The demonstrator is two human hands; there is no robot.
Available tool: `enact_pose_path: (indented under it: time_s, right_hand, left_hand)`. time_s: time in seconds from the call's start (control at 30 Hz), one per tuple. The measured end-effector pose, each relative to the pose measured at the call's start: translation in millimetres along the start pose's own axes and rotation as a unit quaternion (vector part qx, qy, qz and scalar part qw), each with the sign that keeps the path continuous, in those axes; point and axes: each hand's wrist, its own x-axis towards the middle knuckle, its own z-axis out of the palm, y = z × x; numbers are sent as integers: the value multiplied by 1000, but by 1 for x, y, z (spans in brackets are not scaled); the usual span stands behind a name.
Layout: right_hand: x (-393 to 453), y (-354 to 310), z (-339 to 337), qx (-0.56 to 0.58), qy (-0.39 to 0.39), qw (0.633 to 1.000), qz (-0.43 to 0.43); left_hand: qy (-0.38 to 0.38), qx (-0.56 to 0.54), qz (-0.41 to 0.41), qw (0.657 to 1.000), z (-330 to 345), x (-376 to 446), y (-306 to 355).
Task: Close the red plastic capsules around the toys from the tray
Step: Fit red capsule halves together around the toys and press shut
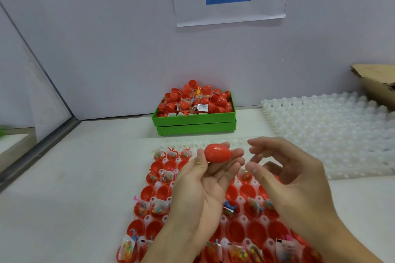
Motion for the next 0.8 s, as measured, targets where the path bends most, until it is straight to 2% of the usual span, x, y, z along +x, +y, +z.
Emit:
enact_pose_path:
  time_s: [0.1,0.17,0.23,0.3,0.4,0.53,0.6,0.8]
  right_hand:
    - [1,1,-1,0,4,1000,31]
    - [2,2,-2,-4,-10,998,63]
    - [3,3,-2,17,-34,994,102]
    - [3,2,-1,59,-61,987,140]
    - [2,0,1,72,-80,980,170]
    - [2,6,2,62,-55,977,195]
    - [2,10,0,66,-53,974,211]
    - [4,12,-2,126,-79,958,244]
  left_hand:
    - [10,30,16,999,-2,1,-1]
    - [-1,124,70,990,-3,2,-1]
    - [-4,293,157,943,-6,3,-1]
    - [-4,403,221,888,-8,3,-2]
    - [-14,498,281,820,-12,3,-4]
    - [-22,576,305,758,-14,2,-6]
    - [-40,596,303,742,-13,1,-7]
    - [-50,589,296,750,-4,1,-4]
